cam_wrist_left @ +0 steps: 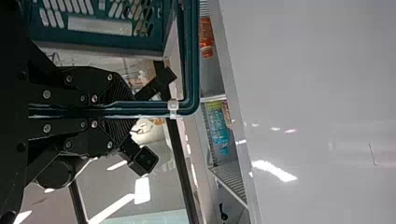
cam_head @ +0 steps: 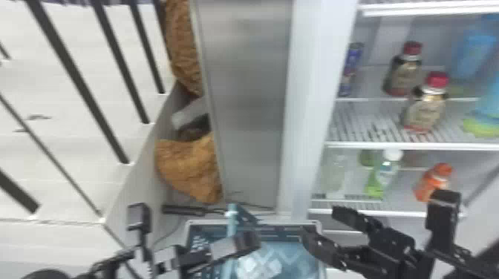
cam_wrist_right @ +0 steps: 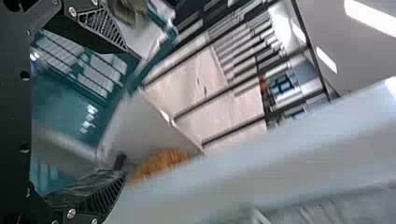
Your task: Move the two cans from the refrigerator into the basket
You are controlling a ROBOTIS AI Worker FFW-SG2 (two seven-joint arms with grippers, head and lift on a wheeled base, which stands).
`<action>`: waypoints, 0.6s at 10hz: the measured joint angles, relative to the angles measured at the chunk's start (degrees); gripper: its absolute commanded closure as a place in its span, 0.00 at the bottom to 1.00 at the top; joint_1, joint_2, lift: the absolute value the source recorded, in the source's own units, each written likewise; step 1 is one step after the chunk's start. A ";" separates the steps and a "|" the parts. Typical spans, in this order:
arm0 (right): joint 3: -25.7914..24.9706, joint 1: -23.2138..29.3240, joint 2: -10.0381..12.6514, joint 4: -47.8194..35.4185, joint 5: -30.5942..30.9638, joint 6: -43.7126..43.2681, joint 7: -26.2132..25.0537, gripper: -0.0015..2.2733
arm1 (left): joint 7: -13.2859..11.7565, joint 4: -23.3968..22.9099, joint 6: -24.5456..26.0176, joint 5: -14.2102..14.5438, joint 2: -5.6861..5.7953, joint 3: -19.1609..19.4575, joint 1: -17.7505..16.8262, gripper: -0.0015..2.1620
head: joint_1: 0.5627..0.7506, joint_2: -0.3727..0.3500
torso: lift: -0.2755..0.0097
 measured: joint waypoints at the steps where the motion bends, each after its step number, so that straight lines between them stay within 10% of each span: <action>1: -1.40 0.65 0.16 -1.52 0.90 -1.42 -0.80 0.06 | 0.00 0.00 0.00 0.00 -0.01 0.04 0.04 0.55 | 0.70 0.48 | 0.86; 6: -4.01 5.10 3.22 -6.66 2.26 -15.85 -11.51 0.06 | 0.00 0.00 0.01 0.00 -0.10 0.16 0.19 0.55 | 0.70 0.38 | 0.86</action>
